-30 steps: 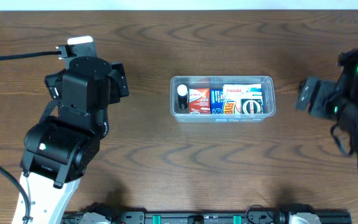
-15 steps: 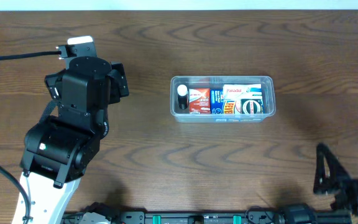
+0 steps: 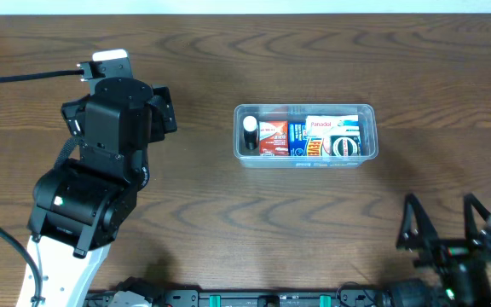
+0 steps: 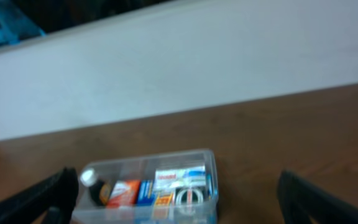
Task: Pack container
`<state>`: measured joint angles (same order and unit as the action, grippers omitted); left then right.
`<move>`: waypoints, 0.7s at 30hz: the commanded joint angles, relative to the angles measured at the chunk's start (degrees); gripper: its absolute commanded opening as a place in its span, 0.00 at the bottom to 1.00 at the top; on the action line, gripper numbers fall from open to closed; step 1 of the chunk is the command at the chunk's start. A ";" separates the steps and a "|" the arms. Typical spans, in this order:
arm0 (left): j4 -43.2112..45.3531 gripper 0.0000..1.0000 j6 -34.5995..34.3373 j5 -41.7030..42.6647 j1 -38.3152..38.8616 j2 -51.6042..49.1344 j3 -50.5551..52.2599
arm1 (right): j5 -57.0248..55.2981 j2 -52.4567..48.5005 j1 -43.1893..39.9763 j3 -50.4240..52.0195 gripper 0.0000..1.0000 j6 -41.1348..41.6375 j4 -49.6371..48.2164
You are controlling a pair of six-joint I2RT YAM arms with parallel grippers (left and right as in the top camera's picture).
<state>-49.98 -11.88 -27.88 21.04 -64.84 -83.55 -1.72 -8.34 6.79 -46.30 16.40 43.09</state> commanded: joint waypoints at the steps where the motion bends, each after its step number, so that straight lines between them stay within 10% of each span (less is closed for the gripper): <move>1: -0.15 0.98 0.70 -1.11 -0.35 -0.22 -0.81 | 0.28 3.82 -1.27 8.70 0.99 0.96 -6.58; 21: -0.15 0.98 0.70 -1.11 -0.35 -0.22 -0.81 | 0.24 8.02 -1.64 39.26 0.99 -8.00 -49.11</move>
<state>-49.98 -11.88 -27.88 21.04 -64.88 -83.55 -1.67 -0.64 6.11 -9.15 11.62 -4.67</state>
